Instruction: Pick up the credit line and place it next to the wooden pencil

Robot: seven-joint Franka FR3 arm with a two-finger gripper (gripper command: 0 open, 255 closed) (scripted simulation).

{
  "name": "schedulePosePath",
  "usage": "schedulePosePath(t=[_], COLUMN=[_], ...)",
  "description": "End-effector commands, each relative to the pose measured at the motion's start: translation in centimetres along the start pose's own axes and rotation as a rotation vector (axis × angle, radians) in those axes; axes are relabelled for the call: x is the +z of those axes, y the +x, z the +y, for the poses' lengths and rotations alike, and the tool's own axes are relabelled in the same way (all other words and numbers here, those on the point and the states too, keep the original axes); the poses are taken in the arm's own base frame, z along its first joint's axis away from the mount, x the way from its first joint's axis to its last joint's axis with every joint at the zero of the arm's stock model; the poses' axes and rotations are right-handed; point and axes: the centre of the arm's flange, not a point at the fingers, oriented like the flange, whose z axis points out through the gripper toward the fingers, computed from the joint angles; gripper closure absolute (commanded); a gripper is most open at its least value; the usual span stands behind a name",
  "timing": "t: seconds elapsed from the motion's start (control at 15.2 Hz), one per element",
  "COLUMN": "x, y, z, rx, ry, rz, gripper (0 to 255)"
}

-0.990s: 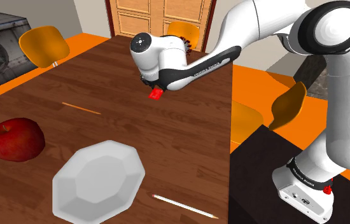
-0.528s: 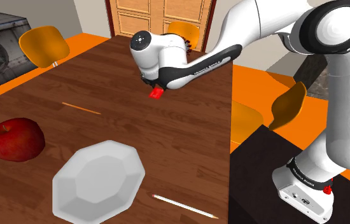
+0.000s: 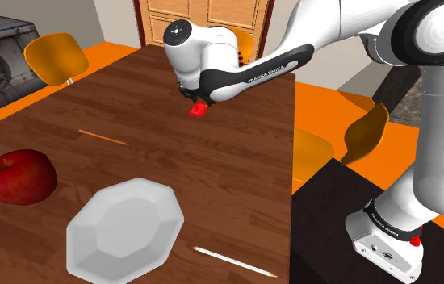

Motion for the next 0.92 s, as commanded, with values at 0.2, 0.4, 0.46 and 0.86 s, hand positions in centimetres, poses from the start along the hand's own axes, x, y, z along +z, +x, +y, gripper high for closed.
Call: schedulePosePath(t=[0.2,0.4,0.46,0.86], x=[-2.0,-4.0,-4.7,-8.7], y=[1.3,-1.7,-2.7,-8.7], z=[0.0,1.6,2.2,5.4], rx=[0.000,0.000,0.000,0.000], ry=[0.000,0.000,0.000,0.000], rz=[0.000,0.000,0.000,0.000], gripper=[255,255,255,255])
